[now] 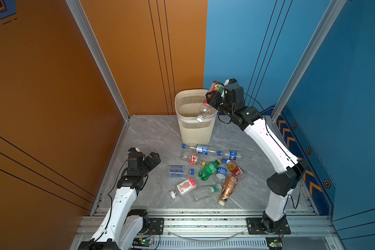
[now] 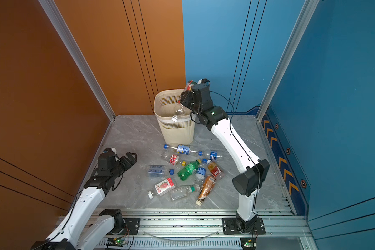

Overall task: Put the plastic bottles in the bin
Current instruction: 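Carry the juice bottle with the right gripper over the wastebasket, then open the right gripper to drop the juice bottle into the wastebasket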

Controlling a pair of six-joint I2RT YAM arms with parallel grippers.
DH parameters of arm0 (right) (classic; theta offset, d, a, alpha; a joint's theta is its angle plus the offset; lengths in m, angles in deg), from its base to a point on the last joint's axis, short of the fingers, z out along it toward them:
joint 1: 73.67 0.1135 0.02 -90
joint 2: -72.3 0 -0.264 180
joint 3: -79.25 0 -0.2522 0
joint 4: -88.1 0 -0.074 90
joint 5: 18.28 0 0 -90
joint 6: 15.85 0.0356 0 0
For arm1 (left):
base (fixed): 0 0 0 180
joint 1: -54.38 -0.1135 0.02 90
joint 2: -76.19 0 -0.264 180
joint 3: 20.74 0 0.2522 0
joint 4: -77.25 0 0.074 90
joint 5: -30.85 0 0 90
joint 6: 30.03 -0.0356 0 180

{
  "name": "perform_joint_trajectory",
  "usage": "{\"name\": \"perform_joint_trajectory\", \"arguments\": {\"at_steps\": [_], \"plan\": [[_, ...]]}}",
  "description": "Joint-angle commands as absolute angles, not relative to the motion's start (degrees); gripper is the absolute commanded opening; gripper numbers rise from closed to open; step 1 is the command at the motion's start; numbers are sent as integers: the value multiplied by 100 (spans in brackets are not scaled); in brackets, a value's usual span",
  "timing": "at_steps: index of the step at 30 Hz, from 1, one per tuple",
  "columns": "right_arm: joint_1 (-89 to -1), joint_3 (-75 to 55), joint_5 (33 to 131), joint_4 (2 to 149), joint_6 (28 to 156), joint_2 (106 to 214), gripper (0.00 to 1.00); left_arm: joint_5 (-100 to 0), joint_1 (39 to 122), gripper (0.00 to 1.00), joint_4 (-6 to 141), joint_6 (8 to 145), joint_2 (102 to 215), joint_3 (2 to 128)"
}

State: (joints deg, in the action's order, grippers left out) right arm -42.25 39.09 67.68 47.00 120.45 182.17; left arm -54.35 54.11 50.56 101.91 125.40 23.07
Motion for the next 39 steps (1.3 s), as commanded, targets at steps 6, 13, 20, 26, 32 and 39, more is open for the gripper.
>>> {"name": "perform_joint_trajectory", "arguments": {"at_steps": [6, 13, 20, 26, 32, 39], "plan": [[-4227, 5227, 7076, 4753, 12279, 19465, 52, -5325, 5341, 98, 4754, 10199, 12356, 2273], [-4155, 5394, 6942, 4835, 12306, 19758, 51, -5322, 5324, 98, 4657, 10191, 12288, 2308], [-4176, 5712, 7013, 5078, 12481, 19974, 52, -5320, 5315, 98, 4597, 10188, 12240, 2342], [-4159, 5794, 7170, 5378, 12724, 19753, 52, -5317, 5320, 98, 4587, 10199, 12237, 2385], [-4043, 5785, 7133, 5611, 12730, 19583, 52, -5297, 5310, 98, 4608, 10255, 12241, 2379], [-4055, 5785, 6795, 5703, 12708, 19784, 52, -5270, 5312, 97, 4553, 10244, 12224, 2415]]}}
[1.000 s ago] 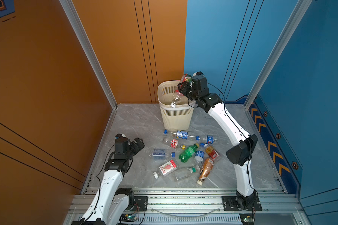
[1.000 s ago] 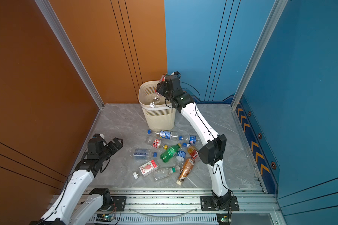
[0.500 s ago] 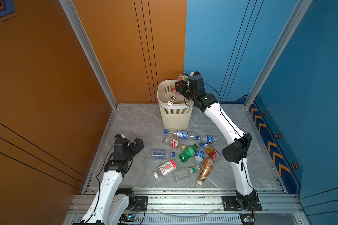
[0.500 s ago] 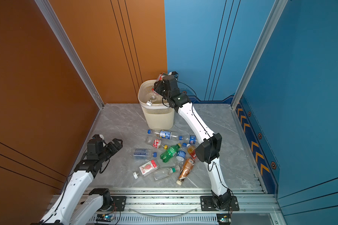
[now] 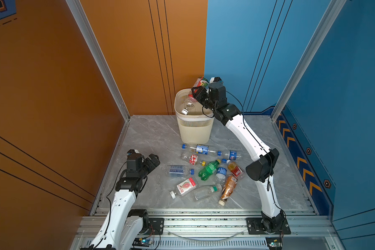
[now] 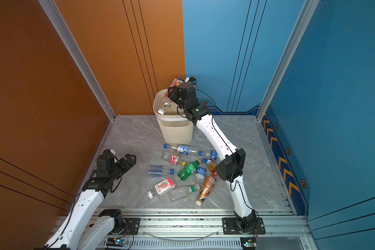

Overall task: Put the plastic bottles in the bin
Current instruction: 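Open the right gripper to drop the juice bottle into the wastebasket, then withdraw the right arm from the wastebasket toward the bottle pile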

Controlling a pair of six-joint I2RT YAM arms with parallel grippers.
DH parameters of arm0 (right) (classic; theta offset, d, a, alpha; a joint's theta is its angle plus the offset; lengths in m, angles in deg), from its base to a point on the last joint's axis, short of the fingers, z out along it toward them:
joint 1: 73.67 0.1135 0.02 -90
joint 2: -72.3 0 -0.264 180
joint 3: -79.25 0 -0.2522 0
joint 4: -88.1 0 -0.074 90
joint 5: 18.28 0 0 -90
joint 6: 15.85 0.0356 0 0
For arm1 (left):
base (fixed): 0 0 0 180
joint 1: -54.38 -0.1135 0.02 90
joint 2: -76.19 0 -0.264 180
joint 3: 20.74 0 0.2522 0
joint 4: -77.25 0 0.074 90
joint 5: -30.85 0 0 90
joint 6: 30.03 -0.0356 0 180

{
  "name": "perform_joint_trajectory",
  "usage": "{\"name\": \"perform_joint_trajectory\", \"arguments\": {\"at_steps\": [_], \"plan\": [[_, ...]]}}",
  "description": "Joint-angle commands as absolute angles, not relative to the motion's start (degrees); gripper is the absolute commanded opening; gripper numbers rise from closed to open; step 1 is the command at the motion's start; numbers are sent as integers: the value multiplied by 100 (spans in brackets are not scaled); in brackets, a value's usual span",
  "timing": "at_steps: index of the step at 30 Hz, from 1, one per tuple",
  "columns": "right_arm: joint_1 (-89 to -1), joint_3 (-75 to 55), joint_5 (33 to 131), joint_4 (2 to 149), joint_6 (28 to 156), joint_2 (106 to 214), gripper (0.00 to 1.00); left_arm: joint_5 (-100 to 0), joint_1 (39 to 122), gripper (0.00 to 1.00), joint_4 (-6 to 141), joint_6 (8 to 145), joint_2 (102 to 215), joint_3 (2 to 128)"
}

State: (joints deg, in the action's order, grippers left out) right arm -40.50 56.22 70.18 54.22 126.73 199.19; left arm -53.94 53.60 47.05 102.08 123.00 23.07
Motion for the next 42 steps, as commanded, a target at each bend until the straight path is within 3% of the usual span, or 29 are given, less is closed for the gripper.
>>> {"name": "perform_joint_trajectory", "arguments": {"at_steps": [1, 14, 16, 18, 21, 23, 28, 31, 38, 42], "plan": [[-4054, 5792, 6755, 5716, 12701, 19815, 52, -5273, 5305, 98, 4537, 10239, 12207, 2409], [-4125, 5827, 6533, 6106, 12768, 20379, 54, -5280, 5306, 98, 4503, 10234, 12237, 2449], [-4137, 5863, 6552, 6053, 12768, 20430, 61, -5282, 5308, 98, 4511, 10239, 12234, 2455], [-4149, 5910, 6599, 5982, 12734, 20453, 78, -5282, 5306, 98, 4499, 10234, 12242, 2451], [-4146, 5943, 6593, 5826, 12588, 20316, 94, -5265, 5302, 97, 4506, 10229, 12245, 2457], [-4146, 5936, 6550, 5699, 12428, 20127, 100, -5259, 5301, 98, 4512, 10225, 12246, 2474], [-4128, 5722, 6522, 5395, 11936, 19341, 99, -5210, 5297, 98, 4556, 10211, 12277, 2483], [-4125, 4749, 6458, 5612, 11671, 18370, 100, -5162, 5297, 98, 4591, 10171, 12326, 2510], [-4106, 514, 5879, 6729, 11237, 15434, 99, -4980, 5320, 98, 4662, 10003, 12565, 2618], [-4097, -1423, 5545, 6453, 11446, 14255, 99, -4775, 5359, 98, 4689, 9892, 12771, 2651]]}}
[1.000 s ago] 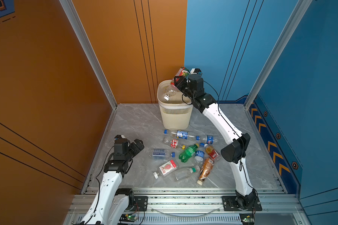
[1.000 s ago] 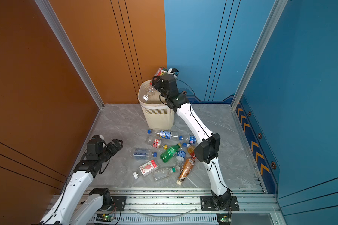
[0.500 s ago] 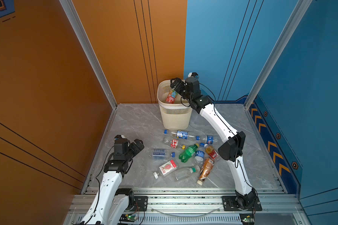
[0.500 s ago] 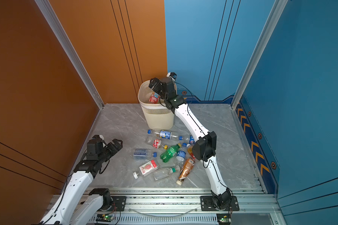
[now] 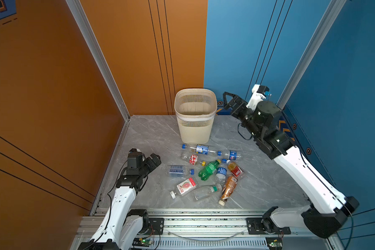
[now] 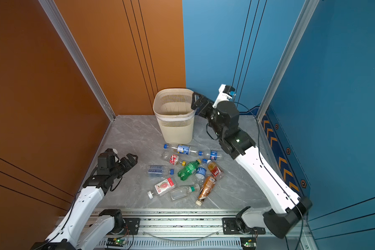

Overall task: Put the plastic bottles in the bin
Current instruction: 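Withdraw the right arm from the wastebasket toward the bottle pile, then reach the left gripper down onto the guava juice bottle in the pile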

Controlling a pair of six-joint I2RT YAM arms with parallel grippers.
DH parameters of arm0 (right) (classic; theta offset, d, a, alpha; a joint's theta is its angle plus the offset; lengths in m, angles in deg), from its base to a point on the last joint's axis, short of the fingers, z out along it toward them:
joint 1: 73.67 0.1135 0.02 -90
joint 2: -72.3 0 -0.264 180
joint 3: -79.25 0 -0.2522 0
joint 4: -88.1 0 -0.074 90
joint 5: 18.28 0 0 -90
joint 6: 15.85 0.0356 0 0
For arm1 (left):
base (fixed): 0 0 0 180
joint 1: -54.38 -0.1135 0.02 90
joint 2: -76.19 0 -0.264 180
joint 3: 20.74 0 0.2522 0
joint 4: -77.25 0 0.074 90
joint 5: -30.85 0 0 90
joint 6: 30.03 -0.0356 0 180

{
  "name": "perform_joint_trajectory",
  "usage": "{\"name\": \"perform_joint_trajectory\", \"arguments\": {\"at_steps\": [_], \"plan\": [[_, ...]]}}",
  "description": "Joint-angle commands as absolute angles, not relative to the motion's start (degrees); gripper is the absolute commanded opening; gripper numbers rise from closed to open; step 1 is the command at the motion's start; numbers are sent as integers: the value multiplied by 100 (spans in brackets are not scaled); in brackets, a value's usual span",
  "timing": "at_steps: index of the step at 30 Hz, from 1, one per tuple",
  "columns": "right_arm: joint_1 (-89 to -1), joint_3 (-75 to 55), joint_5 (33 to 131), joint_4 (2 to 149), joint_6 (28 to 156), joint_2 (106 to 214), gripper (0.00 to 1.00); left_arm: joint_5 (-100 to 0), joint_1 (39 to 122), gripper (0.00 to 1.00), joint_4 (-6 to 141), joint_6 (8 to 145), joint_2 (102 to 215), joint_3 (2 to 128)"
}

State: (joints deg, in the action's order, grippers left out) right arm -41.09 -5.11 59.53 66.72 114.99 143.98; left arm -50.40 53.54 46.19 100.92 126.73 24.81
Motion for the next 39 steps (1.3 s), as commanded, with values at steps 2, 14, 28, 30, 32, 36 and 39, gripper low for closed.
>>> {"name": "perform_joint_trajectory", "arguments": {"at_steps": [2, 14, 28, 30, 32, 36, 39], "plan": [[-4156, -2105, 5495, 6104, 11726, 13874, 100, -4614, 5399, 98, 4620, 9827, 12894, 2698], [-4633, -2984, 5580, 5460, 11858, 13144, 99, -5012, 6506, 98, 3650, 10880, 12592, 2824], [-4977, -3453, 5959, 5671, 12002, 12893, 99, -6419, 8984, 90, 2560, 9486, 11995, 2711], [-4985, -3474, 5961, 5675, 12013, 12874, 99, -6587, 9321, 90, 2561, 9323, 12232, 2751], [-4993, -3496, 5959, 5676, 12034, 12859, 100, -6763, 9702, 90, 2563, 9159, 12513, 2822], [-5003, -3523, 5963, 5684, 12086, 12838, 100, -6933, 10258, 92, 2661, 8903, 13076, 2965], [-5011, -3533, 5968, 5710, 12127, 12840, 99, -6862, 10383, 93, 2794, 8815, 13463, 3022]]}}
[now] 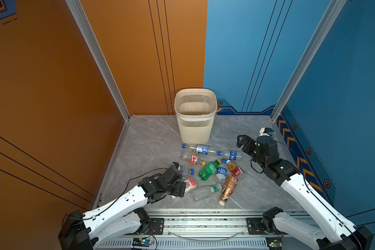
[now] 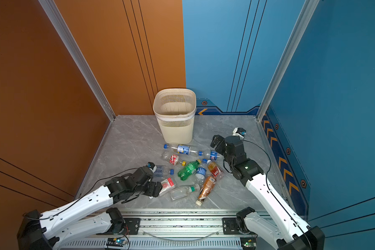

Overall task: Put the plastic bottles in the bin
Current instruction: 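Reach the left gripper down onto the guava juice bottle in the pile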

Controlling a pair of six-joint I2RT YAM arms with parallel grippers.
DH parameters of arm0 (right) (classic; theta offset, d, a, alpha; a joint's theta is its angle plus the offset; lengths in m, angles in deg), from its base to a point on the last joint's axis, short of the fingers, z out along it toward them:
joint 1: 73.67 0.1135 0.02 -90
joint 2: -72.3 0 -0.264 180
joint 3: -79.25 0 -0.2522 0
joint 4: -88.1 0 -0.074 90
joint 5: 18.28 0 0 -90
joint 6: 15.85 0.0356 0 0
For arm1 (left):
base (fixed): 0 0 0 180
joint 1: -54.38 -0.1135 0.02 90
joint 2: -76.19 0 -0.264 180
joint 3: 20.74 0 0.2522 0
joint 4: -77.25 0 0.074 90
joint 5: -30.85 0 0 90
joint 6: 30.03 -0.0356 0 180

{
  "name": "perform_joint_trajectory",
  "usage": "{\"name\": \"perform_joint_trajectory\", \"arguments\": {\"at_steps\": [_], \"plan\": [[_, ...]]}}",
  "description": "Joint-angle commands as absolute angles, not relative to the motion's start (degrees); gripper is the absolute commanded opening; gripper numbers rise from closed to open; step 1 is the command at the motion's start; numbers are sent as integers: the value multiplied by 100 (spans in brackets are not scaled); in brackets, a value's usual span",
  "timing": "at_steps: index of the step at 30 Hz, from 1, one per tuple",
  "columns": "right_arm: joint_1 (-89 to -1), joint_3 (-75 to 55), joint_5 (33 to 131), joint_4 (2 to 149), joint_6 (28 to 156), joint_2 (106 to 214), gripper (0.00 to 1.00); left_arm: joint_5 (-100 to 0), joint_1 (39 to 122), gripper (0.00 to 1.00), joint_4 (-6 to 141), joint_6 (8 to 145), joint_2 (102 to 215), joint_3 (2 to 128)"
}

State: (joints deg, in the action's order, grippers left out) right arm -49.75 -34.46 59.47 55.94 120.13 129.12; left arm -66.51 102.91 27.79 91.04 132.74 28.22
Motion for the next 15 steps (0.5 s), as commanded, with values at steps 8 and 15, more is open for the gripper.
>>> {"name": "perform_joint_trajectory", "arguments": {"at_steps": [8, 15], "plan": [[-5054, -3577, 5966, 5682, 12162, 12798, 99, -6984, 10565, 95, 2899, 8601, 14464, 3381], [-5158, -3654, 5987, 5686, 12200, 12713, 99, -7058, 10581, 96, 2922, 8544, 15074, 3553]]}}
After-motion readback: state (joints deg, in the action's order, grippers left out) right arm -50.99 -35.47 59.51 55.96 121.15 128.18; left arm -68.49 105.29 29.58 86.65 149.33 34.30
